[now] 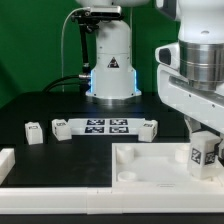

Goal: Assemble one leg

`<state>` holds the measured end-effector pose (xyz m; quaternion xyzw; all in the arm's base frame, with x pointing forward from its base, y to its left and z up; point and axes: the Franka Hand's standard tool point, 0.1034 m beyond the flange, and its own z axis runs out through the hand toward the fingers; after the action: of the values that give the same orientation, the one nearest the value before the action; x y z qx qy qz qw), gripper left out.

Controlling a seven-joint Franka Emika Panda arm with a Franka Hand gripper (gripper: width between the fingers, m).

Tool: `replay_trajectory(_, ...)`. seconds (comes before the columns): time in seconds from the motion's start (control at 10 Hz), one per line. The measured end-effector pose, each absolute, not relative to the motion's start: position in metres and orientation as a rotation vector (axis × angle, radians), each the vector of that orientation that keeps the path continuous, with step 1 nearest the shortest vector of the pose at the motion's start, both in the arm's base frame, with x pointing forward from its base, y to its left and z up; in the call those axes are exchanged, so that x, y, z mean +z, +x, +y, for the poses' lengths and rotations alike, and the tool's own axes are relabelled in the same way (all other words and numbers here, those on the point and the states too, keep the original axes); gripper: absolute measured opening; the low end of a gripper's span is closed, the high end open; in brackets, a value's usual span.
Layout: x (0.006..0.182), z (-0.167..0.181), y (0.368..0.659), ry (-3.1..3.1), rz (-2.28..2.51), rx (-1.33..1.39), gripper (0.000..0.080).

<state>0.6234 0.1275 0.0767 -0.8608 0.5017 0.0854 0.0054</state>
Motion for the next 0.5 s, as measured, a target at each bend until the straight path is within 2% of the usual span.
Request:
replay_trajectory(0.1,0.0766,0.1277,0.6232,-2.734,1.492,0.267,0.0575)
replay_trajectory(0.2,0.0751,0.1282,0.6228,-2.771,1.405,0.253,0.0575)
replay_trajectory(0.3,0.0743,0.1279,0.6218,-2.854,1.207,0.25,0.0635)
replay_trajectory(0.5,0.0744,0.1275,0.6219,-2.985,0.754,0.236,0.0647)
